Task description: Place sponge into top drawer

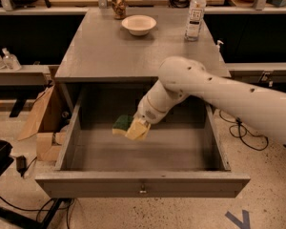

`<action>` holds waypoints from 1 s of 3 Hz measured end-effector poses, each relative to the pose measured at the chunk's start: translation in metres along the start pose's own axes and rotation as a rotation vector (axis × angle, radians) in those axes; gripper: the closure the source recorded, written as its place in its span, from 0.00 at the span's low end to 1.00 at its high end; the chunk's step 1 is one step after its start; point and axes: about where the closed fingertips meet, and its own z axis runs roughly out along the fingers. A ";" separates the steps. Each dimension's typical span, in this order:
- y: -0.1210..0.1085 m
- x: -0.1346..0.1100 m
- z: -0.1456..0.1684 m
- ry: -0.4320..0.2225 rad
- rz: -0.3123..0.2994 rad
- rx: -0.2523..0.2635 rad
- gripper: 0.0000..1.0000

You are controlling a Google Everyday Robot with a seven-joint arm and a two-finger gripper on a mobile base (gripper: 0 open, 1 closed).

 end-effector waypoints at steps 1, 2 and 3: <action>-0.002 0.033 0.035 0.070 -0.043 0.021 1.00; -0.013 0.066 0.061 0.078 0.006 0.043 0.97; -0.012 0.065 0.061 0.080 0.003 0.038 0.75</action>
Offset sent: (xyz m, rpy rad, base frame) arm 0.0013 -0.0478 -0.1239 -0.0949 0.0023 -0.0871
